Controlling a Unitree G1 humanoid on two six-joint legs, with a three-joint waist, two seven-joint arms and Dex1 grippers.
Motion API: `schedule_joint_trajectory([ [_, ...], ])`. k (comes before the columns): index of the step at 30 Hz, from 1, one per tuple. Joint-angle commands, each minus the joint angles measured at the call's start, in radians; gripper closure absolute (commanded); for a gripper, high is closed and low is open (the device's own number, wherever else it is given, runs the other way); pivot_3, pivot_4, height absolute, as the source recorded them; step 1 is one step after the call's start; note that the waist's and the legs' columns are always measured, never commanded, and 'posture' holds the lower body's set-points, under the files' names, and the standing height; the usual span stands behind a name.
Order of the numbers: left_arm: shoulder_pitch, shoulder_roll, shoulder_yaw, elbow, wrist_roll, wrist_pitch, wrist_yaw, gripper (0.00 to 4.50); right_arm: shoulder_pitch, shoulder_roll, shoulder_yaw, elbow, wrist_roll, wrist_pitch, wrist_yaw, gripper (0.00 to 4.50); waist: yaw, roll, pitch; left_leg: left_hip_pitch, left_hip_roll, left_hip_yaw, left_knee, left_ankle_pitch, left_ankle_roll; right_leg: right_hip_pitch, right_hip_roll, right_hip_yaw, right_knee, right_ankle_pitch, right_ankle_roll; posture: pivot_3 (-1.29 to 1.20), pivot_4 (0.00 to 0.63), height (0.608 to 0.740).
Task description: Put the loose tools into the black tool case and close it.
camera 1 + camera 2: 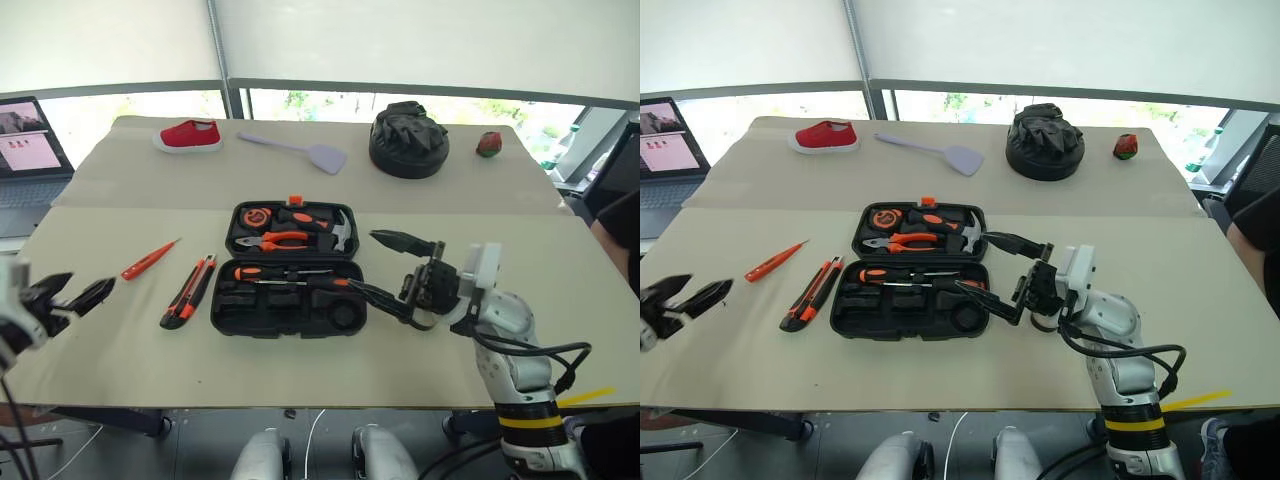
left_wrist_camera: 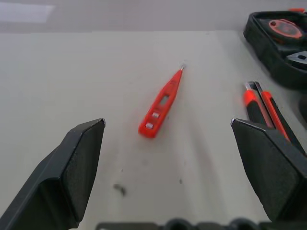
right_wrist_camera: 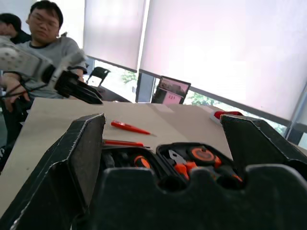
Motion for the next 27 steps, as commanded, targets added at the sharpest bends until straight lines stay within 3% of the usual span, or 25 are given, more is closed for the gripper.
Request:
schedule_joint_trajectory([
  [1, -0.239, 0.029, -0.163, 0.304, 0.167, -0.067, -0.001, 0.0, -0.017, -0.003, 0.009, -0.052, 0.022, 0.026, -0.031, 0.05, -0.004, -0.001, 0.0, -0.001, -0.001, 0.0, 0.0, 0.0, 0.0, -0.001, 0.001, -0.001, 0.0, 0.0, 0.0, 0.0, 0.15, 0.74],
  [8, -0.607, -0.016, -0.357, 0.746, 0.358, -0.253, -0.118, 0.0, 0.029, -0.024, -0.004, -0.107, 0.009, 0.023, -0.075, 0.05, 0.0, -0.003, 0.002, -0.007, -0.002, 0.002, 0.001, 0.0, 0.0, -0.002, 0.001, -0.005, 0.001, 0.0, 0.001, 0.0, 0.15, 0.74],
  [14, -0.698, -0.047, -0.409, 0.882, 0.425, -0.279, -0.23, 0.0, 0.059, -0.027, 0.012, -0.16, 0.003, 0.029, -0.118, 0.05, 0.0, -0.004, 0.002, -0.008, -0.001, 0.005, 0.002, 0.0, 0.001, -0.001, 0.001, -0.007, -0.001, 0.001, 0.001, 0.0, 0.15, 0.74],
  [17, -0.71, -0.05, -0.404, 0.905, 0.437, -0.297, -0.238, 0.63, 0.057, -0.029, 0.016, -0.172, 0.005, 0.038, -0.131, 0.0, -0.001, -0.004, 0.002, -0.008, -0.001, 0.004, 0.002, 0.0, 0.001, -0.001, 0.001, -0.007, -0.001, 0.001, 0.001, 0.0, 0.15, 0.74],
  [21, -0.704, -0.057, -0.41, 0.924, 0.456, -0.314, -0.242, 0.63, 0.048, -0.036, 0.014, -0.171, 0.011, 0.046, -0.139, 0.0, -0.001, -0.004, 0.002, -0.007, 0.0, 0.001, 0.004, 0.0, 0.0, -0.001, 0.0, -0.007, -0.002, 0.001, 0.001, 0.0, 0.15, 0.74],
  [24, -0.679, -0.074, -0.416, 0.938, 0.469, -0.335, -0.259, 1.31, 0.033, -0.046, 0.008, -0.167, 0.017, 0.054, -0.138, 0.0, 0.0, -0.004, 0.002, -0.006, -0.001, 0.0, 0.005, 0.0, 0.0, 0.0, 0.0, -0.007, -0.001, 0.001, 0.001, 0.0, 0.15, 0.74],
  [27, -0.673, -0.079, -0.39, 0.937, 0.457, -0.364, -0.229, 2.34, 0.02, -0.052, 0.007, -0.161, 0.022, 0.06, -0.139, 0.0, 0.0, -0.004, 0.002, -0.006, -0.001, -0.001, 0.005, 0.0, 0.001, -0.001, 0.0, -0.007, 0.0, 0.001, 0.001, 0.0, 0.15, 0.74],
])
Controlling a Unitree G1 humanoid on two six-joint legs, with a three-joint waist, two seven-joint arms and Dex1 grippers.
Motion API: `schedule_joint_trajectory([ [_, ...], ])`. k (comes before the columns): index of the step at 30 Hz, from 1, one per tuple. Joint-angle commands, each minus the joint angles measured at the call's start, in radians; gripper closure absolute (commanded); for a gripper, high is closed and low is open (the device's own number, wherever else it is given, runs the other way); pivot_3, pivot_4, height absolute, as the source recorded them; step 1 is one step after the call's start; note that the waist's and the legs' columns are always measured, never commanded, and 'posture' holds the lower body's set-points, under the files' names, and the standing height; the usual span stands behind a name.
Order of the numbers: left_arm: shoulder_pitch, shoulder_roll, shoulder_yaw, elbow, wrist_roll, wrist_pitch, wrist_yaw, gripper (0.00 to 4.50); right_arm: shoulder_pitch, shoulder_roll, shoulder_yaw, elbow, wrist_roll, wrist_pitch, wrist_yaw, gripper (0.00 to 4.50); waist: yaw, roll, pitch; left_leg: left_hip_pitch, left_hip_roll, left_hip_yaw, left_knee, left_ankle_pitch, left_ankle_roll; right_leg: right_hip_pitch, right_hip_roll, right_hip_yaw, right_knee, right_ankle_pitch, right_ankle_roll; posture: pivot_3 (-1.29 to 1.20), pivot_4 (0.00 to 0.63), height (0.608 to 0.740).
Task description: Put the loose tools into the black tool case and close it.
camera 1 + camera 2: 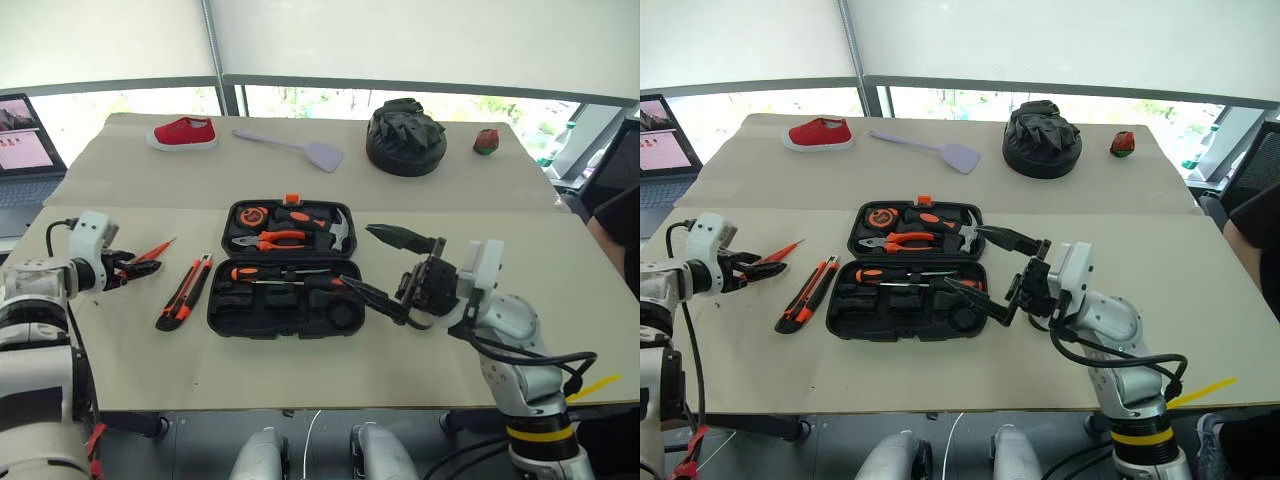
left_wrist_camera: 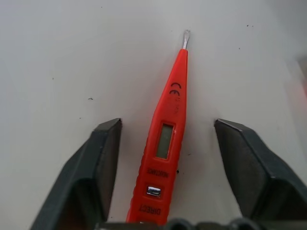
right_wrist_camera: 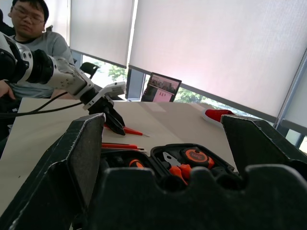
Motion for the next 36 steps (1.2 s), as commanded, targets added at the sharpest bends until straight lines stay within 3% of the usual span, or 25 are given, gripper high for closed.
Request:
schedule_joint_trajectory([
  [1, 0.027, -0.012, 0.019, 0.02, 0.0, -0.032, -0.003, 2.66, -0.025, -0.009, -0.017, -0.025, 0.03, 0.005, -0.001, 0.0, 0.001, 0.0, 0.0, 0.0, 0.0, 0.0, 0.0, 0.0, 0.0, 0.0, 0.0, 0.0, 0.0, 0.0, 0.0, 0.0, 0.15, 0.74],
  [5, 0.059, 0.018, 0.038, -0.001, -0.015, -0.061, -0.102, 4.05, -0.028, -0.011, -0.014, -0.02, 0.031, 0.008, 0.003, 0.0, 0.001, 0.0, 0.0, 0.0, 0.0, 0.0, 0.0, 0.0, 0.0, 0.0, -0.001, 0.0, 0.006, 0.0, 0.0, 0.0, 0.15, 0.74],
  [9, 0.08, 0.027, 0.055, -0.015, -0.021, -0.089, -0.138, 4.06, -0.032, -0.012, -0.011, -0.01, 0.031, 0.006, 0.013, 0.0, 0.0, 0.0, 0.0, 0.0, -0.001, 0.0, 0.001, 0.0, 0.001, 0.0, -0.001, 0.0, 0.007, 0.0, 0.0, 0.0, 0.15, 0.74],
  [12, 0.076, 0.032, 0.156, -0.083, -0.113, -0.197, -0.159, 4.06, -0.047, -0.016, -0.012, 0.003, 0.033, 0.008, 0.023, 0.0, 0.0, -0.001, 0.0, 0.0, 0.0, 0.0, 0.001, 0.0, 0.0, 0.0, -0.001, 0.0, 0.007, 0.0, 0.0, 0.0, 0.15, 0.74],
  [15, 0.091, 0.06, 0.177, -0.202, -0.177, -0.136, -0.317, 4.06, -0.05, -0.026, -0.02, 0.013, 0.035, 0.009, 0.036, 0.0, 0.0, -0.006, 0.003, -0.002, 0.001, -0.001, 0.002, 0.0, 0.0, -0.002, 0.0, -0.001, 0.008, 0.0, 0.0, 0.0, 0.15, 0.74],
  [20, 0.218, 0.092, 0.1, -0.698, -0.269, -0.039, -0.534, 4.06, -0.045, -0.075, -0.045, 0.022, 0.051, 0.009, 0.084, 0.0, 0.002, -0.007, 0.004, -0.003, 0.001, -0.002, 0.003, -0.001, 0.001, -0.002, -0.003, -0.002, 0.007, 0.0, 0.0, 0.0, 0.15, 0.74],
  [24, 0.342, 0.173, -0.013, -1.103, -0.33, 0.206, -0.605, 4.06, -0.031, -0.151, -0.069, 0.04, 0.047, -0.004, 0.147, 0.0, 0.0, -0.006, 0.005, -0.003, 0.001, -0.002, 0.004, -0.001, 0.002, -0.001, -0.004, -0.001, 0.007, 0.0, 0.001, 0.0, 0.15, 0.74],
  [26, 0.326, 0.141, -0.07, -1.206, -0.293, 0.258, -0.521, 4.06, -0.015, -0.18, -0.083, 0.046, 0.061, 0.01, 0.169, 0.0, 0.003, -0.005, 0.005, -0.002, 0.001, -0.002, 0.004, -0.001, 0.002, 0.0, -0.003, -0.001, 0.007, -0.001, 0.001, 0.0, 0.15, 0.74],
  [28, 0.321, 0.125, -0.154, -1.237, -0.182, 0.193, -0.476, 4.06, 0.004, -0.204, -0.081, 0.049, 0.059, 0.008, 0.198, 0.0, 0.008, -0.005, 0.005, -0.001, 0.001, -0.003, 0.004, -0.001, 0.001, 0.0, -0.002, 0.0, 0.006, -0.001, 0.001, 0.0, 0.15, 0.74],
  [36, 0.253, 0.015, -0.328, -1.197, -0.03, 0.199, -0.379, 4.06, 0.007, -0.177, -0.068, 0.037, 0.058, 0.005, 0.185, 0.0, 0.004, -0.005, 0.006, 0.001, 0.0, -0.001, 0.004, 0.0, 0.001, -0.001, 0.003, 0.005, 0.007, -0.002, -0.001, 0.0, 0.15, 0.74],
])
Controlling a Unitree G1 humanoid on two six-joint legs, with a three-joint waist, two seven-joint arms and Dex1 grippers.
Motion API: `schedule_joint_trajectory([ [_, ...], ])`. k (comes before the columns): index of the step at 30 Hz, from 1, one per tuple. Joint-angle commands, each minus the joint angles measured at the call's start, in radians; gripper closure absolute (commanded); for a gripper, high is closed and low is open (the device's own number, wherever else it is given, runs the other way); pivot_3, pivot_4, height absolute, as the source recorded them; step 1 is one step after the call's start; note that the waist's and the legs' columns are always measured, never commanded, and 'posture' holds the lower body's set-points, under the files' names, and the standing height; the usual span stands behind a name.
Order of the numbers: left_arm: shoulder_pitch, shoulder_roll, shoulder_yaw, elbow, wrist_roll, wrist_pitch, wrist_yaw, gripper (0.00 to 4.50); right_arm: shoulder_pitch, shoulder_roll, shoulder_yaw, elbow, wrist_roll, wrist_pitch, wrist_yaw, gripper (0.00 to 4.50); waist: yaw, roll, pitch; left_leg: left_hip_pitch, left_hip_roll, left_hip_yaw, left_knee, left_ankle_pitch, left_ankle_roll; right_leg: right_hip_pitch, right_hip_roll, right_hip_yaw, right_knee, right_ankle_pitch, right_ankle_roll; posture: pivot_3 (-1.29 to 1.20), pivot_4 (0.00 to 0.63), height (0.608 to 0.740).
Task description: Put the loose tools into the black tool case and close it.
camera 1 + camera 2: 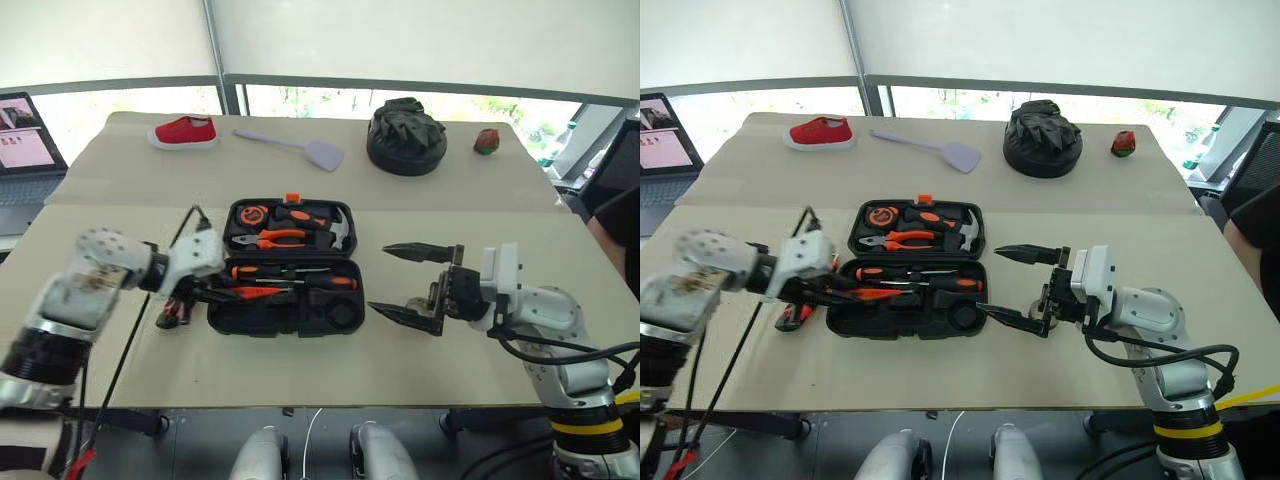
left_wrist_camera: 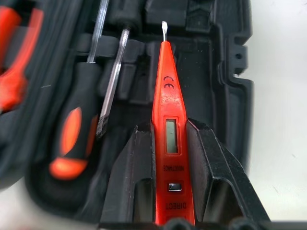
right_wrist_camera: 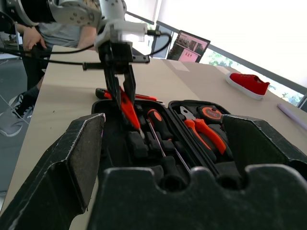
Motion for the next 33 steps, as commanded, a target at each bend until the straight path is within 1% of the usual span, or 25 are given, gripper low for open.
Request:
schedule_joint_trajectory([
  [1, -0.057, -0.026, -0.029, -0.007, 0.039, 0.016, 0.025, 4.06, -0.008, 0.012, -0.009, -0.03, 0.018, -0.011, -0.011, 0.0, 0.001, 0.0, 0.0, 0.0, 0.0, 0.0, 0.0, 0.0, 0.0, 0.0, 0.0, 0.0, 0.0, 0.0, 0.0, 0.0, 0.15, 0.74],
  [6, -0.084, -0.047, -0.058, 0.016, 0.08, 0.022, 0.049, 4.06, -0.004, 0.025, -0.001, -0.041, 0.011, -0.008, -0.021, 0.0, 0.007, 0.0, 0.0, -0.001, -0.001, 0.0, 0.002, 0.0, 0.001, 0.0, -0.001, 0.001, 0.0, 0.0, 0.001, 0.0, 0.15, 0.74],
  [9, -0.085, -0.025, -0.065, 0.025, 0.081, 0.024, 0.022, 4.06, 0.004, 0.029, 0.0, -0.051, 0.011, -0.005, -0.03, 0.0, 0.006, 0.0, 0.0, -0.001, 0.0, 0.0, 0.004, -0.001, 0.001, 0.0, 0.0, 0.001, 0.001, 0.0, 0.001, 0.0, 0.15, 0.74],
  [14, -0.063, 0.028, -0.074, 0.046, 0.109, -0.03, -0.011, 4.06, 0.013, 0.033, 0.006, -0.058, 0.01, -0.004, -0.042, 0.0, 0.005, 0.0, 0.0, -0.001, 0.0, 0.0, 0.005, -0.001, 0.002, 0.0, 0.0, 0.001, 0.001, -0.001, 0.001, 0.0, 0.15, 0.74],
  [19, -0.068, 0.009, -0.106, 0.075, 0.146, -0.069, 0.003, 4.06, 0.01, 0.039, 0.014, -0.057, 0.008, -0.007, -0.052, 0.0, 0.006, 0.0, 0.0, -0.001, 0.0, 0.0, 0.005, -0.001, 0.002, 0.001, 0.0, 0.001, 0.001, -0.001, 0.001, 0.0, 0.15, 0.74],
  [21, -0.092, -0.039, -0.109, 0.083, 0.134, -0.052, 0.017, 4.06, 0.01, 0.036, 0.011, -0.056, 0.01, -0.006, -0.052, 0.0, 0.007, 0.0, 0.0, -0.001, 0.0, 0.0, 0.006, -0.001, 0.002, 0.001, 0.0, 0.001, 0.001, -0.001, 0.001, 0.0, 0.15, 0.74],
  [23, -0.109, -0.061, -0.121, 0.094, 0.142, -0.071, 0.005, 4.06, 0.01, 0.034, 0.009, -0.055, 0.012, -0.005, -0.051, 0.0, 0.015, 0.0, 0.0, -0.001, 0.0, 0.0, 0.006, -0.001, 0.002, 0.001, -0.001, 0.001, 0.001, -0.001, 0.001, 0.0, 0.15, 0.74],
  [26, -0.121, -0.077, -0.129, 0.109, 0.15, -0.058, -0.013, 4.06, 0.007, 0.035, 0.013, -0.056, 0.01, -0.002, -0.054, 0.0, 0.024, 0.0, 0.0, -0.001, -0.001, -0.001, 0.007, -0.001, 0.002, 0.003, -0.002, 0.002, 0.001, -0.001, 0.003, 0.0, 0.15, 0.74],
  [31, -0.146, -0.067, -0.154, 0.132, 0.188, -0.058, -0.042, 4.06, -0.005, 0.04, 0.02, -0.071, 0.017, 0.021, -0.07, 0.0, 0.023, 0.0, 0.0, -0.001, -0.002, 0.0, 0.008, -0.002, 0.004, 0.003, -0.001, 0.005, 0.001, -0.002, 0.004, 0.0, 0.15, 0.74],
  [33, -0.161, -0.079, -0.161, 0.141, 0.196, -0.05, -0.045, 4.06, -0.01, 0.042, 0.024, -0.074, 0.018, 0.028, -0.076, 0.0, 0.021, 0.0, 0.0, -0.001, -0.002, 0.0, 0.008, -0.002, 0.004, 0.003, -0.001, 0.006, 0.001, -0.002, 0.004, 0.0, 0.15, 0.74],
])
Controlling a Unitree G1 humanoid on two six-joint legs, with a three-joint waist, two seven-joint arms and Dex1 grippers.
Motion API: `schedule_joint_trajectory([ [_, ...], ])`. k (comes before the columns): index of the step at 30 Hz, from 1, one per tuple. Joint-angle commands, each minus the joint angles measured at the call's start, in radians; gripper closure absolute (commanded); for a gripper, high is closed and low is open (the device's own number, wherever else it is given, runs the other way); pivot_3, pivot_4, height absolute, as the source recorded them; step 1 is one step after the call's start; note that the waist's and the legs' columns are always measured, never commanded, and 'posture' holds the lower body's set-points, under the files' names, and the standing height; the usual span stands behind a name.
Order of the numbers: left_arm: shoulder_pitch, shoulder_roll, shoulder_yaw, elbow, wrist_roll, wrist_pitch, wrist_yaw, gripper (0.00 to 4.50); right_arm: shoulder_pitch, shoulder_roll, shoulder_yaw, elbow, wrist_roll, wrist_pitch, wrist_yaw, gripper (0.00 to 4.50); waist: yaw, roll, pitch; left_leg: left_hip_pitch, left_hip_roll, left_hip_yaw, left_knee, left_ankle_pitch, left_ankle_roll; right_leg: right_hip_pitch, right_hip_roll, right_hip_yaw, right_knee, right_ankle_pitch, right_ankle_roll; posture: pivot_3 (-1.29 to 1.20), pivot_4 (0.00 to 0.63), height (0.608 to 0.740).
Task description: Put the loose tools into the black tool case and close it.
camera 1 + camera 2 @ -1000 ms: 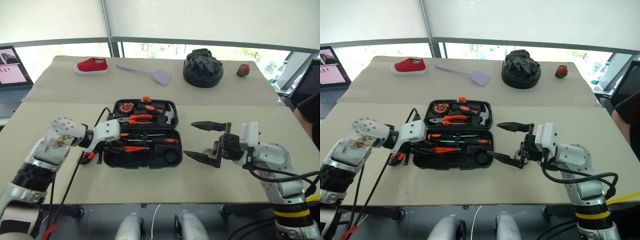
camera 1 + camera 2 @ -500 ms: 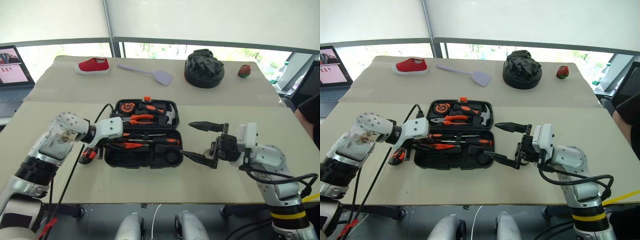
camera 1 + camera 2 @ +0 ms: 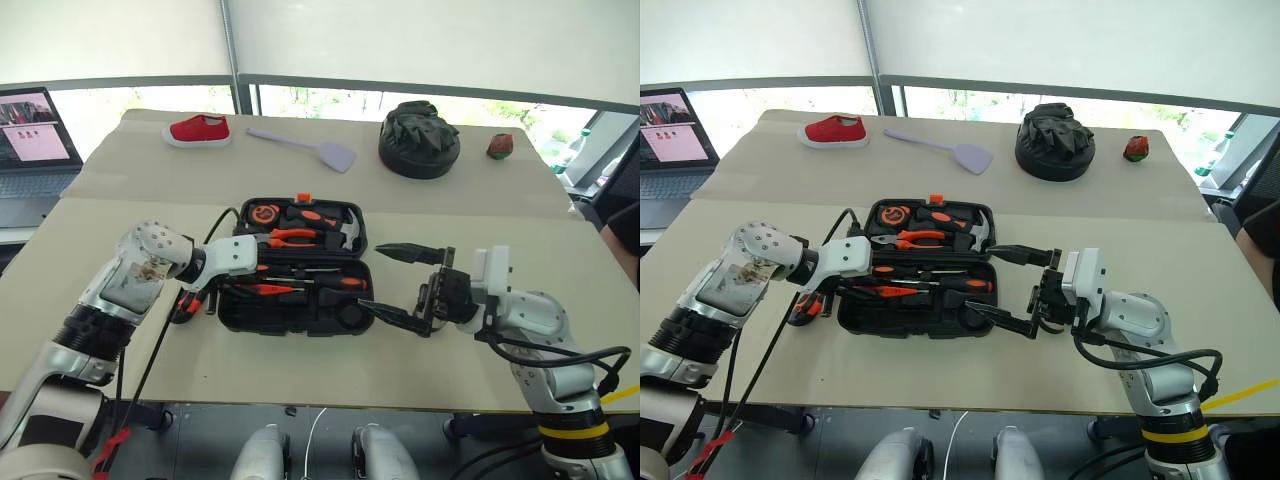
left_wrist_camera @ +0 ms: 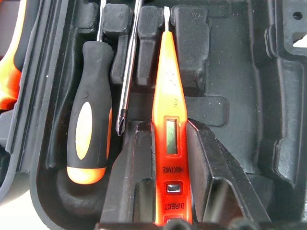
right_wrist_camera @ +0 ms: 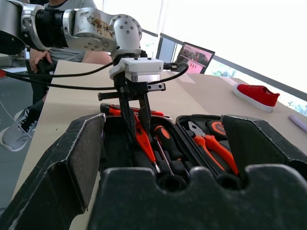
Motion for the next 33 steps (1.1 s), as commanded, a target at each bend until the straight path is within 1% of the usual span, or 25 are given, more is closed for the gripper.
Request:
schedule_joint_trajectory([
  [1, -0.017, -0.016, -0.046, 0.021, 0.036, 0.013, -0.019, 4.06, -0.022, 0.004, -0.003, -0.042, 0.019, 0.016, -0.017, 0.0, -0.001, 0.0, 0.0, 0.0, 0.0, 0.0, 0.0, 0.0, 0.0, 0.0, 0.0, 0.0, 0.0, 0.0, 0.0, 0.0, 0.15, 0.74],
  [5, -0.044, -0.028, -0.078, 0.036, 0.069, 0.029, -0.033, 4.06, -0.029, 0.008, 0.003, -0.047, 0.019, 0.027, -0.025, 0.0, 0.0, 0.0, 0.0, 0.0, 0.0, 0.0, 0.0, 0.0, 0.0, 0.0, 0.0, 0.0, 0.0, 0.0, 0.0, 0.0, 0.15, 0.74],
  [10, -0.058, -0.019, -0.127, 0.022, 0.101, 0.11, -0.085, 4.06, -0.044, 0.016, 0.01, -0.053, 0.017, 0.04, -0.037, 0.0, -0.003, 0.0, 0.0, 0.001, 0.0, 0.001, 0.0, 0.0, 0.0, 0.0, 0.001, 0.002, 0.0, 0.0, 0.0, 0.0, 0.15, 0.74],
  [13, -0.057, -0.014, -0.131, 0.014, 0.113, 0.144, -0.09, 4.06, -0.047, 0.021, 0.013, -0.059, 0.015, 0.046, -0.046, 0.0, -0.009, 0.0, 0.0, 0.001, 0.0, 0.001, 0.0, 0.0, 0.001, 0.0, 0.002, 0.003, 0.0, 0.0, 0.0, 0.0, 0.15, 0.74],
  [14, -0.056, -0.027, -0.115, 0.017, 0.105, 0.144, -0.069, 4.06, -0.047, 0.022, 0.015, -0.061, 0.014, 0.047, -0.048, 0.0, -0.01, 0.0, 0.0, 0.001, 0.0, 0.001, 0.0, 0.0, 0.001, 0.0, 0.002, 0.003, 0.0, 0.0, 0.0, 0.0, 0.15, 0.74],
  [16, -0.052, -0.055, -0.06, 0.003, 0.04, 0.144, -0.066, 3.05, -0.044, 0.024, 0.017, -0.063, 0.013, 0.048, -0.052, 0.0, -0.011, 0.0, 0.0, 0.001, 0.0, 0.001, 0.0, 0.0, 0.001, 0.0, 0.002, 0.003, 0.001, 0.0, 0.0, 0.0, 0.15, 0.74],
  [17, -0.053, -0.07, -0.034, 0.0, 0.016, 0.141, -0.057, 2.81, -0.043, 0.025, 0.017, -0.063, 0.014, 0.048, -0.055, 0.0, -0.011, 0.0, 0.0, 0.001, 0.0, 0.001, 0.0, 0.0, 0.001, 0.0, 0.002, 0.003, 0.001, 0.0, 0.0, 0.0, 0.15, 0.74],
  [19, -0.051, -0.082, 0.01, -0.016, -0.03, 0.123, -0.061, 2.16, -0.043, 0.023, 0.02, -0.061, 0.014, 0.047, -0.056, 0.0, -0.011, 0.0, 0.0, -0.001, 0.001, 0.001, 0.0, 0.0, 0.001, -0.002, 0.002, 0.003, 0.001, 0.0, 0.0, 0.0, 0.15, 0.74],
  [21, -0.047, -0.076, 0.051, -0.052, -0.084, 0.146, -0.082, 2.16, -0.043, 0.023, 0.021, -0.057, 0.015, 0.046, -0.056, 0.0, -0.01, 0.0, 0.0, -0.002, 0.001, 0.0, 0.001, 0.0, 0.001, -0.003, 0.002, 0.003, 0.001, 0.0, 0.0, 0.0, 0.15, 0.74],
  [24, -0.036, -0.03, 0.089, -0.121, -0.152, 0.181, -0.133, 2.16, -0.045, 0.02, 0.021, -0.048, 0.018, 0.046, -0.05, 0.0, -0.008, 0.0, 0.0, -0.004, 0.001, -0.001, 0.001, 0.0, 0.001, -0.003, 0.001, 0.003, 0.001, 0.0, 0.0, 0.0, 0.15, 0.74],
  [26, -0.028, -0.006, 0.101, -0.148, -0.174, 0.211, -0.135, 2.16, -0.046, 0.019, 0.021, -0.043, 0.019, 0.047, -0.046, 0.0, -0.009, 0.0, 0.0, -0.004, 0.001, 0.0, 0.001, -0.001, 0.001, -0.003, 0.001, 0.003, 0.001, 0.0, 0.0, 0.0, 0.15, 0.74],
  [30, 0.01, 0.029, 0.136, -0.15, -0.18, 0.176, -0.099, 2.16, -0.05, 0.018, 0.024, -0.033, 0.02, 0.047, -0.036, 0.0, -0.01, 0.0, 0.0, -0.002, 0.001, 0.0, 0.001, -0.001, 0.001, -0.002, 0.002, 0.003, 0.001, 0.0, 0.0, 0.0, 0.15, 0.74],
  [33, 0.052, 0.037, 0.148, -0.11, -0.16, 0.095, -0.07, 2.16, -0.054, 0.018, 0.024, -0.028, 0.02, 0.048, -0.034, 0.0, -0.01, 0.0, 0.0, -0.002, 0.001, 0.0, 0.001, -0.001, 0.001, -0.002, 0.002, 0.003, 0.001, 0.0, 0.0, 0.0, 0.15, 0.74],
])
